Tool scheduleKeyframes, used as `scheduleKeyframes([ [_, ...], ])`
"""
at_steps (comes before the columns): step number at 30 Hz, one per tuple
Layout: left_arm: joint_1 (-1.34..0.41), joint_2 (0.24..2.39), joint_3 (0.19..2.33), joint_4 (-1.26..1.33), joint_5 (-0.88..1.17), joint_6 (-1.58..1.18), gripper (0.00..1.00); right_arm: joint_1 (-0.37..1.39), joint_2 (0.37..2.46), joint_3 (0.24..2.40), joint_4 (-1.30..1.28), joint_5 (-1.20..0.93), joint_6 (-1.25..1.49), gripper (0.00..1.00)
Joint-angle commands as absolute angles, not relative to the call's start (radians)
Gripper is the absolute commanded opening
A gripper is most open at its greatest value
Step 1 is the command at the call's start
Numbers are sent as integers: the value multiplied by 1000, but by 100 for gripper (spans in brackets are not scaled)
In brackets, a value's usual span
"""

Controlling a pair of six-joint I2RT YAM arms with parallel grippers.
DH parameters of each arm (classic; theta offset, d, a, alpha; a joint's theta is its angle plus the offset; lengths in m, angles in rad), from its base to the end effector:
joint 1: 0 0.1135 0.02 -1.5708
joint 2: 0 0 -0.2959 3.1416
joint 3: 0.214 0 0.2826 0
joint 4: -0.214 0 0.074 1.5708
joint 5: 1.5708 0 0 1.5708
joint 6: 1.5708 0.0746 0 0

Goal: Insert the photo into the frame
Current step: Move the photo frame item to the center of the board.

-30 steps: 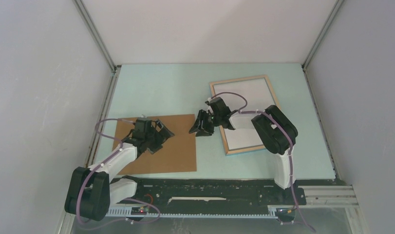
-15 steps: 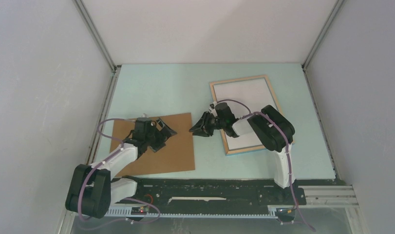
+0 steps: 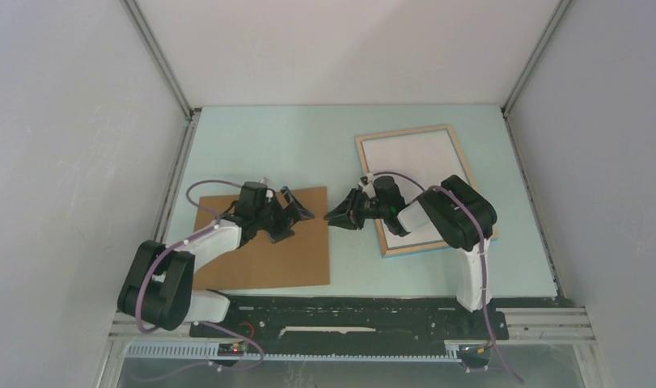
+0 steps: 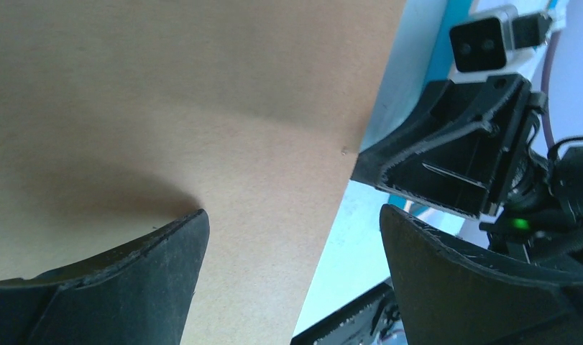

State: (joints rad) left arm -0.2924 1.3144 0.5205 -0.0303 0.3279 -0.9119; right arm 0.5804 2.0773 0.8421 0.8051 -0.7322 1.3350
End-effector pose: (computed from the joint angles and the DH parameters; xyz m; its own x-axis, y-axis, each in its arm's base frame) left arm 0.2608 -0.1036 0.1387 -0.8117 -0.5374 -0.2289 -0.2604 0.6837 -0.6817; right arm 0.3313 0.2769 0.0773 -0.9720 0.2273 0.0587 0.1251 0.2898 0.9489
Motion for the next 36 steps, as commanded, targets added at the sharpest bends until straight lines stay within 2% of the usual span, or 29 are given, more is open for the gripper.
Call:
scheduleKeyframes([
  [1, -409, 1419, 588, -74, 346, -940, 100, 535, 1922, 813, 980, -862, 1424, 37],
  [5, -475, 1466, 657, -67, 341, -975, 100, 476, 1864, 728, 970, -890, 1407, 37],
  [11, -514, 1466, 691, -63, 334, -991, 100, 438, 1707, 738, 695, -882, 1260, 37],
  [21, -643, 1659, 928, 40, 432, -1109, 100, 240, 1552, 677, 437, -943, 1062, 38],
  [30, -674, 1788, 998, 61, 433, -1137, 99, 74, 1626, 658, 270, -992, 844, 40],
  [36, -676, 1799, 1006, 61, 434, -1118, 99, 49, 1705, 702, 139, -973, 716, 42],
])
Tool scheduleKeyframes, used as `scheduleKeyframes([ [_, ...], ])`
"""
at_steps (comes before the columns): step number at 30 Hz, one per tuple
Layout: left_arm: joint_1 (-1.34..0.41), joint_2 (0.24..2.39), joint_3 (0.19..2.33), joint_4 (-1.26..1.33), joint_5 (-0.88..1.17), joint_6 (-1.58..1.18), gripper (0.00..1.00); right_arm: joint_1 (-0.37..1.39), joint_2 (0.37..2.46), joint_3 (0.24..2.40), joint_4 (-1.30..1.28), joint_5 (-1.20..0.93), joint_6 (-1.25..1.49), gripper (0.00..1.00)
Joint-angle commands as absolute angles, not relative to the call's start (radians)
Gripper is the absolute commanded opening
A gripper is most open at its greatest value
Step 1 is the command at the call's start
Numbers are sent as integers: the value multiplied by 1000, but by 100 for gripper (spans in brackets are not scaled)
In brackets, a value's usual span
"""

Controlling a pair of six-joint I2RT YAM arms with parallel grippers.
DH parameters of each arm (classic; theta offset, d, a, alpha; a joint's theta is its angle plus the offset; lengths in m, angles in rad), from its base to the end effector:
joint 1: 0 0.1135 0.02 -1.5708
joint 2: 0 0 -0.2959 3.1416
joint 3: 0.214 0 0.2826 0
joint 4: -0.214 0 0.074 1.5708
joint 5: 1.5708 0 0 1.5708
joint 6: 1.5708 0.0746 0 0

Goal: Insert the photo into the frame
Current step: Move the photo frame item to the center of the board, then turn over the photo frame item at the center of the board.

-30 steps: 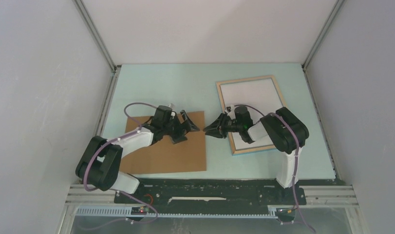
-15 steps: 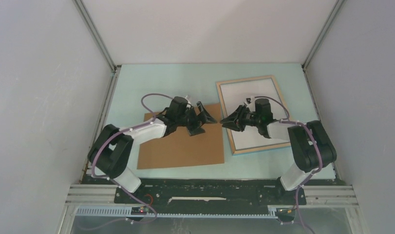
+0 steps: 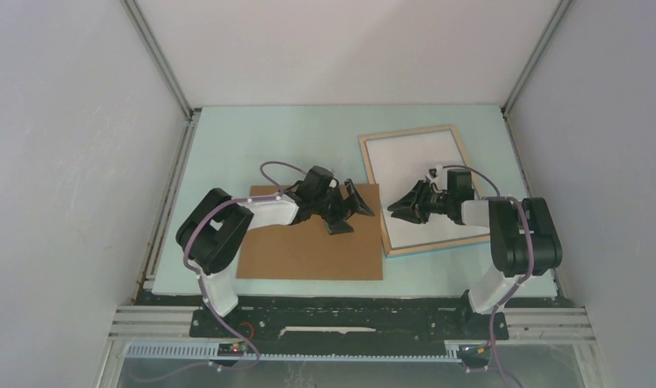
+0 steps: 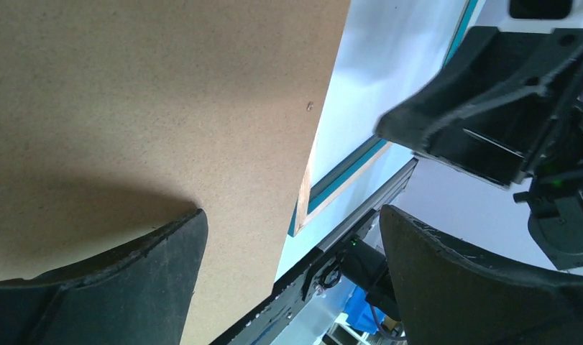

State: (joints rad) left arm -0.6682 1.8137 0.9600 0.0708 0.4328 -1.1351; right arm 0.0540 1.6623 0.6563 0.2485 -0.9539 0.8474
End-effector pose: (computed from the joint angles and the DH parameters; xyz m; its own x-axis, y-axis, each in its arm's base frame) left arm 0.3090 -0.2838 0.1321 -0.9551 -0.2945 -0.0310 -0.1660 0.6192 -0.7675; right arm 0.3269 0.0786 0.1265 -0.9211 0.3845 -0.0608 0.1019 0.3890 0.9156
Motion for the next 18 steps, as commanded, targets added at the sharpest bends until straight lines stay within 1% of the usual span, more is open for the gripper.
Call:
scheduleKeyframes([
  [1, -677, 1781, 1004, 59, 428, -1100, 99, 52, 1708, 711, 117, -967, 695, 43],
  [5, -678, 1674, 1002, -30, 376, -984, 100, 59, 1710, 734, 107, -948, 665, 50],
  [11, -624, 1531, 953, -154, 349, -884, 100, 79, 1790, 837, 83, -901, 655, 53],
  [18, -536, 1389, 865, -279, 294, -794, 100, 104, 1943, 996, 140, -876, 725, 52],
])
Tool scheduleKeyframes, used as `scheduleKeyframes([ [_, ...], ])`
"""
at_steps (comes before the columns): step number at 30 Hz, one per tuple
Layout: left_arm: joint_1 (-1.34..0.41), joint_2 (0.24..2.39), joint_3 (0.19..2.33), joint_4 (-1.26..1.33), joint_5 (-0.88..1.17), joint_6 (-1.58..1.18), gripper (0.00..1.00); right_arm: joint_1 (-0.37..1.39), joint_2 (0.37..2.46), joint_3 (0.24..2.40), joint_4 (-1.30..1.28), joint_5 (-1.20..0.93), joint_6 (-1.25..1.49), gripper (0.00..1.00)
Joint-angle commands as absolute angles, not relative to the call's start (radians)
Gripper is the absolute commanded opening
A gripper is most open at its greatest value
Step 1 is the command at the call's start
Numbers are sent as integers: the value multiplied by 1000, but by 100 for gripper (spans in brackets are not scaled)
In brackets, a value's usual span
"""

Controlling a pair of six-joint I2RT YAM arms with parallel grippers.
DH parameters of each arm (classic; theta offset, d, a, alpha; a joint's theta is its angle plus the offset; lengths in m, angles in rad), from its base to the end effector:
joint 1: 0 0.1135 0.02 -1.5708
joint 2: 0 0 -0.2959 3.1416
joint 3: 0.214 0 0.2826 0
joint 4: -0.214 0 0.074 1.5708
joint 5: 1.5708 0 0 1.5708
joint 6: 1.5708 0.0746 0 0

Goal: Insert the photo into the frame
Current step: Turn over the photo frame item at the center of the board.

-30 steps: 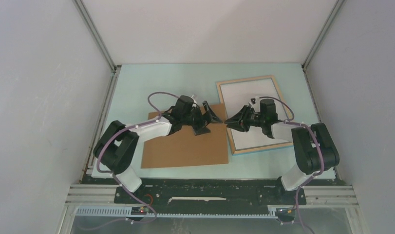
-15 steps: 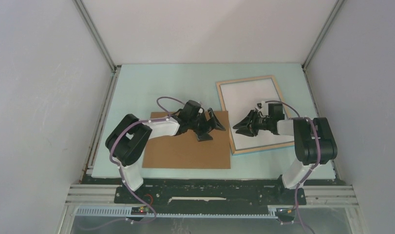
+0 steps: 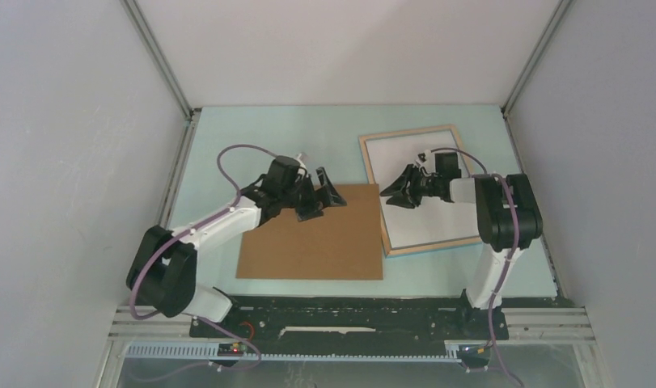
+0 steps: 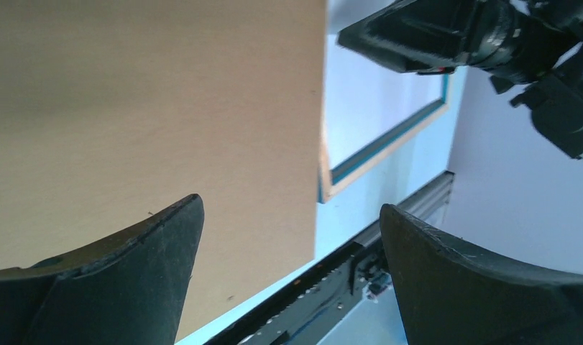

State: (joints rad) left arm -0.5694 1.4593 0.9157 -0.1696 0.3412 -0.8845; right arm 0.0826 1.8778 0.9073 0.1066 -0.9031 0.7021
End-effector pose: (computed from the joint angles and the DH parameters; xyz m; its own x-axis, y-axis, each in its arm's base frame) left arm 0.2928 -0.2170 0.2217 -0.9071 -0.2849 -0.3099 0.0307 0.6893 -0.7238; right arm 0.3868 0.0908 0.1102 -0.9398 0.3235 -0.1103 0.0623 0.4795 0.8753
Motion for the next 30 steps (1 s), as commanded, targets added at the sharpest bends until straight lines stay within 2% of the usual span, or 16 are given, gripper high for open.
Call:
scheduleKeyframes([
  [1, -535, 1369, 863, -297, 287, -781, 100, 111, 1965, 1020, 137, -872, 725, 52],
  [13, -535, 1190, 789, -352, 296, -749, 100, 139, 2099, 1148, 143, -848, 750, 38],
  [21, -535, 1145, 820, -390, 286, -744, 100, 138, 2022, 1163, 113, -835, 730, 17],
  [23, -535, 1144, 833, -400, 283, -742, 100, 135, 1985, 1189, 59, -827, 696, 2],
  [24, -535, 1144, 841, -406, 283, -742, 100, 134, 1969, 1204, 36, -828, 686, 0],
  [30, -516, 1133, 867, -436, 284, -809, 100, 124, 1811, 1265, -68, -811, 633, 0],
])
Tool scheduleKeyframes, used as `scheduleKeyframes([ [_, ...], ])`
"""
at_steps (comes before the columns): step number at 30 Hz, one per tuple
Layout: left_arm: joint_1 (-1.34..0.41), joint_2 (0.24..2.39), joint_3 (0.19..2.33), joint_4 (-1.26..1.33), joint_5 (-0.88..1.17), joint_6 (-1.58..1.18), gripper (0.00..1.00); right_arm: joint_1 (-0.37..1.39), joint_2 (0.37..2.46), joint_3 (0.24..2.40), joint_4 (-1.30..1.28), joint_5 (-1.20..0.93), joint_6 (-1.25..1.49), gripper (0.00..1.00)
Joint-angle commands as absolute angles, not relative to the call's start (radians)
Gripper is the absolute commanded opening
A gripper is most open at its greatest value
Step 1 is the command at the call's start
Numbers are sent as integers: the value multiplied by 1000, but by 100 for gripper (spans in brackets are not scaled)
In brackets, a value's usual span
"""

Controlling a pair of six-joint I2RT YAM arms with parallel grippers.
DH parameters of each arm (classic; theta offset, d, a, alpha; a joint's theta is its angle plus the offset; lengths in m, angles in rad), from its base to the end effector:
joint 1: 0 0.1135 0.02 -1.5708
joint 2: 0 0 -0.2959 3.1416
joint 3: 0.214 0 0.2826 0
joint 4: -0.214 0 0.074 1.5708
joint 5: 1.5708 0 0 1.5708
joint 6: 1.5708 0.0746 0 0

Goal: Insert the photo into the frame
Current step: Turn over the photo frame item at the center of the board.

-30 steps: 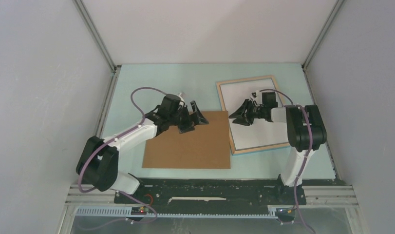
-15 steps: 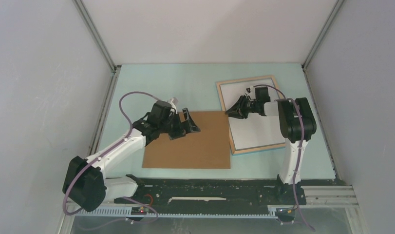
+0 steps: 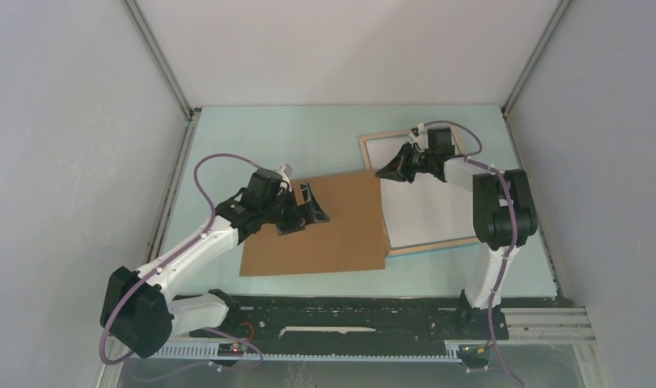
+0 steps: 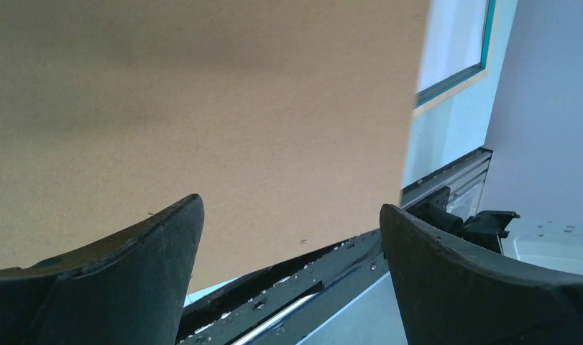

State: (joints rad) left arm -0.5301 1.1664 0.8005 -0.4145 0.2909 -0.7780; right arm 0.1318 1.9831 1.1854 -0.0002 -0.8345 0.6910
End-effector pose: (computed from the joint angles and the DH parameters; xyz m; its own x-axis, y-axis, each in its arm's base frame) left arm 0.2362 -0.1632 0.2404 -0.8958 -0.2544 -0.3646 0.0443 0.7650 -0.6425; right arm 0.4498 0.1154 0.1400 -0.9300 0.3085 -0.2000 -0.0109 0.5206 0.8537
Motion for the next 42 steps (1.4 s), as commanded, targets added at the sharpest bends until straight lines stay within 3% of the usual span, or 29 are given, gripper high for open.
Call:
scheduleKeyframes([
  [1, -505, 1128, 869, -436, 292, -831, 100, 126, 1783, 1274, -75, -802, 615, 0],
  [7, -432, 1087, 892, -446, 355, -1010, 100, 145, 1594, 1304, -67, -689, 465, 0],
  [14, -430, 1071, 1048, -631, 283, -1133, 100, 218, 1428, 1353, -33, -582, 307, 0],
  [23, -433, 1022, 1118, -802, 288, -1624, 100, 396, 1251, 1275, -27, -483, 99, 0],
  [30, -455, 1044, 1470, -1077, 113, -1766, 100, 481, 1116, 1185, 88, -493, 4, 0],
  [42, -572, 1047, 1522, -1106, 19, -2014, 95, 629, 1006, 1102, 97, -399, -237, 0],
])
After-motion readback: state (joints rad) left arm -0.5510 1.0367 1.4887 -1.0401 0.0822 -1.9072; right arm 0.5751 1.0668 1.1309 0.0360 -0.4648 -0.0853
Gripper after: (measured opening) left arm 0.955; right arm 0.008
